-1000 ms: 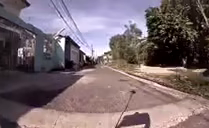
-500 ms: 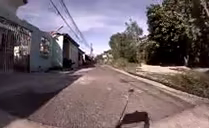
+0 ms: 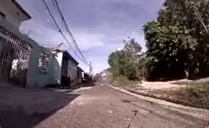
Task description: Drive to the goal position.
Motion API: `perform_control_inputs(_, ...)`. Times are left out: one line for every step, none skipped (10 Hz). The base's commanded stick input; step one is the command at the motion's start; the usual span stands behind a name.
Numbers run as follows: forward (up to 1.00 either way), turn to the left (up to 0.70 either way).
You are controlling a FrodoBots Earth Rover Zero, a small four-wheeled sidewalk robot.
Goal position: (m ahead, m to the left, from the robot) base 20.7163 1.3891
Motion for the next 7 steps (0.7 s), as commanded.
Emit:
perform_control_inputs(0.70, 0.00)
perform_control_inputs(0.70, 0.00)
perform_control_inputs(0.70, 0.00)
perform_control_inputs(0.70, 0.00)
perform_control_inputs(0.70, 0.00)
perform_control_inputs(0.70, 0.00)
perform_control_inputs(0.70, 0.00)
